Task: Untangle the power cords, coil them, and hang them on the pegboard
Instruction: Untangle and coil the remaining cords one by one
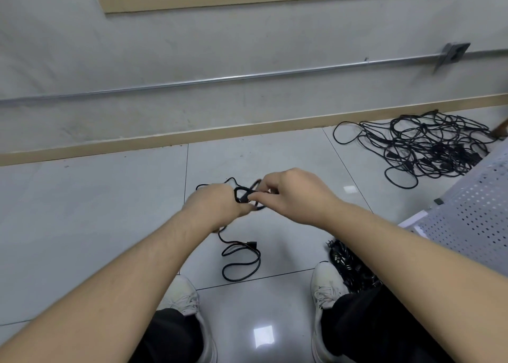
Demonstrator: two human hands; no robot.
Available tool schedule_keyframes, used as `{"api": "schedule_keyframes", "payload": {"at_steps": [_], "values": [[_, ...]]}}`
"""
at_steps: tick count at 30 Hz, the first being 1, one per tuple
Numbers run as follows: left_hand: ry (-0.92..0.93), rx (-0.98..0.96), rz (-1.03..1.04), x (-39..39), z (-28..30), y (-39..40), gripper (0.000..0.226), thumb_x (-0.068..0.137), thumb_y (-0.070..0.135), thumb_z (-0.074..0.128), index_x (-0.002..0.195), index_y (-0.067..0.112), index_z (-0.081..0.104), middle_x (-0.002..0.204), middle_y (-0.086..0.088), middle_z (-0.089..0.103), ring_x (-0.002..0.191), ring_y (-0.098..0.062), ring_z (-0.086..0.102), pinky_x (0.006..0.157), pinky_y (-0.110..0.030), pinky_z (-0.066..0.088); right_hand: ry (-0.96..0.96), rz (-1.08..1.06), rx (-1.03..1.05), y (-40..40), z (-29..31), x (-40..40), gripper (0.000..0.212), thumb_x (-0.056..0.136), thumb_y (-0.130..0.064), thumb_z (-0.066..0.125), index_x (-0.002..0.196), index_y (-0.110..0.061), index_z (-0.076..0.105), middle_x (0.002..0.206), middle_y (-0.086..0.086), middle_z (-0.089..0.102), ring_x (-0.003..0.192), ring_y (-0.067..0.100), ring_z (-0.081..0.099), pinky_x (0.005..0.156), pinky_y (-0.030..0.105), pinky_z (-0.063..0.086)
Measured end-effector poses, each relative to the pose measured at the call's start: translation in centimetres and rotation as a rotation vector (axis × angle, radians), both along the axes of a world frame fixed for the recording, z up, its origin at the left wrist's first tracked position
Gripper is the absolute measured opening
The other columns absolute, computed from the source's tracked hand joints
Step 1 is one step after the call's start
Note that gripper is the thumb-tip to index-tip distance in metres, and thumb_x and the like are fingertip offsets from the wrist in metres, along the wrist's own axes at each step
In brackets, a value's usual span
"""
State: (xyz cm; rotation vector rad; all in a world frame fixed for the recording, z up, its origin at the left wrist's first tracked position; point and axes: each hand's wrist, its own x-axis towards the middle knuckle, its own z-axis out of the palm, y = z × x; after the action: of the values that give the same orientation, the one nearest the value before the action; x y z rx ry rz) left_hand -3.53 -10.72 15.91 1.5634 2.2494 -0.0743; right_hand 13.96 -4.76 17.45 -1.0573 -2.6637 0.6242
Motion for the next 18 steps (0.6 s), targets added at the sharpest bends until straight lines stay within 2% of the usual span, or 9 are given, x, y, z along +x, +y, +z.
{"api": "schedule_keyframes", "payload": {"at_steps": [2, 3, 5, 7, 8, 10, 14, 16, 18], "values": [[-0.295, 0.077, 0.131, -1.1, 0.0, 0.0, 0.037, 0.089, 0.055, 0.068, 0.094, 0.02, 0.057, 0.078, -0.008, 0.068, 0.055, -0.027, 0.065, 0.052, -0.025, 0.044, 0.102, 0.087, -0.15, -0.7, -0.5, 0.4, 0.024, 0.101, -0.043, 0.057, 0.105, -0.028, 0.076, 0.063, -0.017, 0.056, 0.06, -0.001, 0.05, 0.063, 0.028, 0.038], [-0.483, 0.115, 0.192, -1.4, 0.1, -0.1, 0.032, 0.09, 0.048, 0.071, 0.107, 0.025, 0.057, 0.083, -0.011, 0.069, 0.049, -0.028, 0.062, 0.049, -0.026, 0.044, 0.114, 0.135, -0.226, -0.9, -0.7, 0.8, 0.024, 0.103, -0.038, 0.056, 0.112, -0.027, 0.076, 0.064, -0.018, 0.059, 0.06, -0.001, 0.051, 0.065, 0.024, 0.041], [-0.82, 0.165, 0.277, -1.9, 0.4, -0.2, 0.035, 0.093, 0.032, 0.073, 0.123, 0.029, 0.056, 0.074, -0.007, 0.065, 0.043, -0.024, 0.05, 0.042, -0.026, 0.042, 0.082, 0.179, -0.372, -0.8, -1.1, 1.7, 0.026, 0.105, -0.033, 0.055, 0.123, -0.027, 0.072, 0.059, -0.025, 0.058, 0.058, -0.003, 0.052, 0.063, 0.011, 0.038], [-1.039, 0.164, 0.283, -2.4, 0.8, -0.4, 0.021, 0.095, 0.024, 0.072, 0.115, 0.028, 0.067, 0.065, -0.002, 0.053, 0.044, -0.022, 0.044, 0.043, -0.027, 0.04, 0.076, 0.139, -0.498, -0.1, -1.4, 2.8, 0.026, 0.103, -0.035, 0.057, 0.124, -0.032, 0.072, 0.051, -0.019, 0.05, 0.051, 0.003, 0.045, 0.059, 0.009, 0.034], [-1.111, 0.145, 0.257, -2.6, 1.0, -0.6, 0.014, 0.094, 0.021, 0.072, 0.106, 0.029, 0.072, 0.066, -0.003, 0.049, 0.045, -0.022, 0.042, 0.044, -0.027, 0.04, 0.087, 0.108, -0.544, 0.4, -1.5, 3.3, 0.023, 0.102, -0.037, 0.059, 0.119, -0.035, 0.074, 0.051, -0.015, 0.046, 0.051, 0.005, 0.041, 0.058, 0.012, 0.035], [-1.19, 0.1, 0.161, -2.7, 1.6, -1.0, 0.013, 0.092, 0.015, 0.073, 0.102, 0.024, 0.074, 0.068, -0.003, 0.048, 0.044, -0.021, 0.042, 0.045, -0.027, 0.04, 0.06, 0.046, -0.567, 1.3, -1.8, 4.2, 0.021, 0.098, -0.046, 0.062, 0.104, -0.034, 0.079, 0.056, -0.011, 0.043, 0.053, 0.007, 0.039, 0.057, 0.019, 0.036], [-1.207, 0.026, 0.005, -2.1, 2.2, -1.7, 0.038, 0.081, 0.017, 0.072, 0.117, 0.008, 0.065, 0.066, 0.001, 0.049, 0.04, -0.02, 0.044, 0.049, -0.028, 0.033, -0.143, -0.002, -0.441, 1.5, -1.9, 4.0, 0.06, 0.089, -0.073, 0.054, 0.068, -0.019, 0.07, 0.059, 0.001, 0.044, 0.049, 0.015, 0.038, 0.059, 0.03, 0.039], [-1.215, 0.008, -0.04, -1.8, 2.4, -1.9, 0.037, 0.076, 0.021, 0.074, 0.112, 0.012, 0.068, 0.063, 0.003, 0.051, 0.038, -0.019, 0.044, 0.05, -0.028, 0.027, -0.163, -0.015, -0.34, 1.3, -1.9, 3.3, 0.066, 0.09, -0.075, 0.05, 0.061, -0.016, 0.061, 0.053, 0.002, 0.045, 0.049, 0.016, 0.043, 0.063, 0.034, 0.043], [-1.284, 0.025, -0.066, -1.6, 2.5, -2.0, 0.027, 0.072, 0.033, 0.072, 0.096, 0.021, 0.072, 0.064, 0.0, 0.049, 0.036, -0.017, 0.043, 0.046, -0.026, 0.025, -0.113, -0.027, -0.276, 1.4, -1.8, 2.7, 0.068, 0.089, -0.077, 0.047, 0.061, -0.015, 0.059, 0.055, 0.003, 0.052, 0.055, 0.016, 0.051, 0.07, 0.036, 0.049]]}}
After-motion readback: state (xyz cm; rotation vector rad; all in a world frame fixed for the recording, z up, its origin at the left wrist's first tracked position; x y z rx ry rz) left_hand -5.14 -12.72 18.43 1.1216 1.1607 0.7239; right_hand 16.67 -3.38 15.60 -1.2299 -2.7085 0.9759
